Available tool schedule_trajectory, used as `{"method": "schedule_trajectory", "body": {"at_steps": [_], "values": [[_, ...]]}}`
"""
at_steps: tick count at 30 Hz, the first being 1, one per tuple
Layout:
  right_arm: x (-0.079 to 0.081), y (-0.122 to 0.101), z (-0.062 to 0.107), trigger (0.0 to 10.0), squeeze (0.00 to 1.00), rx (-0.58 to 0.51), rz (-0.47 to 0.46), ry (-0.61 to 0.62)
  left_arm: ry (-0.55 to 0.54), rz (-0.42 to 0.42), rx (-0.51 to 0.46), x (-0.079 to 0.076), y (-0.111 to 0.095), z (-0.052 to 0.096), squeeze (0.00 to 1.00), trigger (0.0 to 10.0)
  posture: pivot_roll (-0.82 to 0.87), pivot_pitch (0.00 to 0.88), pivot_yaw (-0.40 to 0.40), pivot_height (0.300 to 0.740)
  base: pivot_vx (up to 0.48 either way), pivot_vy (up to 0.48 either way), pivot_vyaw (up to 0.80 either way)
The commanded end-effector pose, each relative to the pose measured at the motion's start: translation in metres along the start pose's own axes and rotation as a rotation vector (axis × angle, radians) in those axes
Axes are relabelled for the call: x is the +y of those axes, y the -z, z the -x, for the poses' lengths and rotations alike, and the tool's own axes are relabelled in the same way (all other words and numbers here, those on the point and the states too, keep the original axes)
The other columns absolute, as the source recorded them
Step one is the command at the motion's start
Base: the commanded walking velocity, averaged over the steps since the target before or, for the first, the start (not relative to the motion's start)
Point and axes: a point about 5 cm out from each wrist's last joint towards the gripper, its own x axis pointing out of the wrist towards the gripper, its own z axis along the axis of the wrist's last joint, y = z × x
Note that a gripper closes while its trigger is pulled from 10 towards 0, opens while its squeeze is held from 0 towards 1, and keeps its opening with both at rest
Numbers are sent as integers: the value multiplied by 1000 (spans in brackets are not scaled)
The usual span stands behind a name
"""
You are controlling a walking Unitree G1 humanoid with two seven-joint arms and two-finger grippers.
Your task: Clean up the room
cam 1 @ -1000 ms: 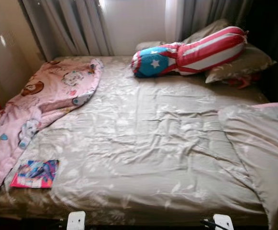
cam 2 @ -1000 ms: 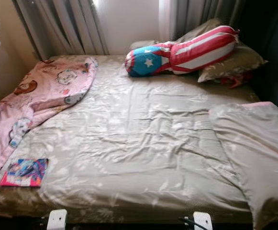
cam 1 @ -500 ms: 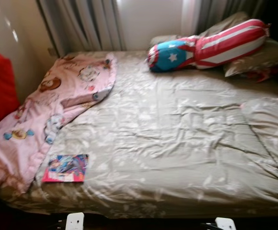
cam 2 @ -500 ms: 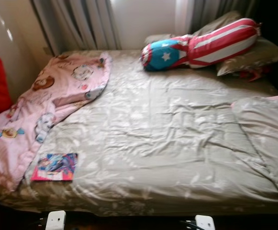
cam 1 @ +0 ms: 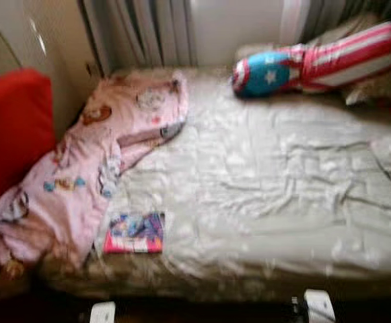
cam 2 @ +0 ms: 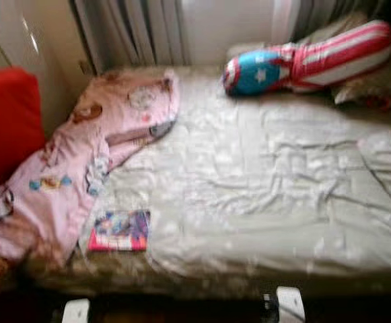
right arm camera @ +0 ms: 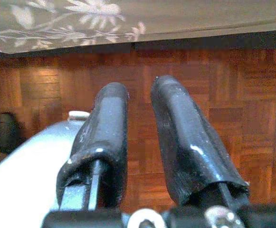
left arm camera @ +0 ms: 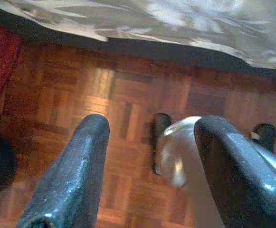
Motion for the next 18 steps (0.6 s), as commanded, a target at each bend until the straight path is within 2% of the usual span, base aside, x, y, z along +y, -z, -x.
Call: {"method": "schedule_trajectory", "body": {"at_steps": [1, 18], "values": [[9, 0, -2, 10000, 0, 12, -2, -18, -23, -6, 34, 8, 10, 3, 0, 10000, -63, 155, -1, 740, 0, 480, 0], [8, 4, 0, 10000, 0, 21, 10, -21, -28, -2, 48, 9, 15, 5, 0, 10000, -60, 163, -6, 740, 0, 480, 0]]}}
